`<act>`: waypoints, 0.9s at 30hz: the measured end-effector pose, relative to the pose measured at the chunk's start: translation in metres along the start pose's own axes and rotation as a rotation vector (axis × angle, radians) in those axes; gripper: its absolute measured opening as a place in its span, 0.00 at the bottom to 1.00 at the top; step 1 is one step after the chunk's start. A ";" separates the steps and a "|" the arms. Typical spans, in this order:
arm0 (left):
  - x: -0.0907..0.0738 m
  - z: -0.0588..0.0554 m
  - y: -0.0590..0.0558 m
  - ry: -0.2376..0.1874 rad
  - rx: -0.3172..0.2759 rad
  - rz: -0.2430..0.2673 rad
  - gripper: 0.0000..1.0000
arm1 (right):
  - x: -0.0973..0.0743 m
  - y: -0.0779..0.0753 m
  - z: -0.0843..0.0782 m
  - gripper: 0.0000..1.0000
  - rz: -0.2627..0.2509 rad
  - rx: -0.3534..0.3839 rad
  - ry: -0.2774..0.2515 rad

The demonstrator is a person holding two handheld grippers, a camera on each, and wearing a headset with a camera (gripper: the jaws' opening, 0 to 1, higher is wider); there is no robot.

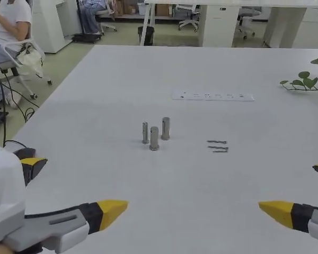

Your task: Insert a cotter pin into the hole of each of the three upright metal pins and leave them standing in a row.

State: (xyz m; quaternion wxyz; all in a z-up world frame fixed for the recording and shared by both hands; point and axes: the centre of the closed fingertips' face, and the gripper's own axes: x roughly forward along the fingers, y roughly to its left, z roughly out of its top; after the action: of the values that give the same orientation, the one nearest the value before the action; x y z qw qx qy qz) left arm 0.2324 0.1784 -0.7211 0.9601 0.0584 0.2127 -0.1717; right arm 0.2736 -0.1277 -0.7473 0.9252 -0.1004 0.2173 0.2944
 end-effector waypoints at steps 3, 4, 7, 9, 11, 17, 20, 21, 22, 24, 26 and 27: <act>-0.002 0.000 0.002 0.000 0.008 0.007 0.89 | 0.002 0.001 0.002 0.84 0.001 0.000 -0.004; -0.002 0.001 0.003 -0.002 0.012 0.011 0.90 | 0.002 0.001 0.003 0.84 0.001 0.001 -0.006; -0.003 0.000 0.005 -0.005 0.014 0.013 0.92 | 0.002 0.001 0.003 0.84 0.001 0.006 -0.007; -0.003 -0.001 0.005 0.000 0.010 0.011 0.92 | 0.003 0.000 0.003 0.84 -0.002 0.013 -0.008; -0.003 -0.001 0.006 -0.001 0.007 0.013 0.93 | 0.003 0.001 0.004 0.84 0.002 0.020 -0.011; -0.002 -0.002 0.004 -0.004 0.001 0.005 0.93 | 0.006 0.003 0.006 0.81 0.020 0.019 -0.014; -0.001 -0.001 0.002 -0.010 -0.001 0.003 0.93 | 0.010 0.002 0.012 0.76 0.025 0.025 -0.029; 0.000 -0.002 0.002 -0.012 -0.003 0.003 0.93 | 0.012 0.002 0.014 0.75 0.029 0.029 -0.037; 0.000 -0.002 0.002 -0.012 -0.003 0.002 0.93 | 0.014 0.002 0.016 0.74 0.031 0.033 -0.041; 0.001 -0.002 0.002 -0.013 -0.002 0.005 0.92 | 0.019 0.004 0.019 0.72 0.048 0.036 -0.051; 0.002 -0.002 0.002 -0.014 -0.002 0.007 0.91 | 0.025 0.006 0.024 0.68 0.063 0.031 -0.062; 0.002 -0.002 0.003 -0.015 -0.003 0.006 0.91 | 0.027 0.008 0.026 0.66 0.068 0.025 -0.068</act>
State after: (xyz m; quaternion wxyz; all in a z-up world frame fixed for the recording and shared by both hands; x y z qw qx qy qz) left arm 0.2346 0.1805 -0.7239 0.9624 0.0562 0.2055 -0.1688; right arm 0.2979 -0.0998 -0.7377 0.9227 -0.0712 0.1927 0.3263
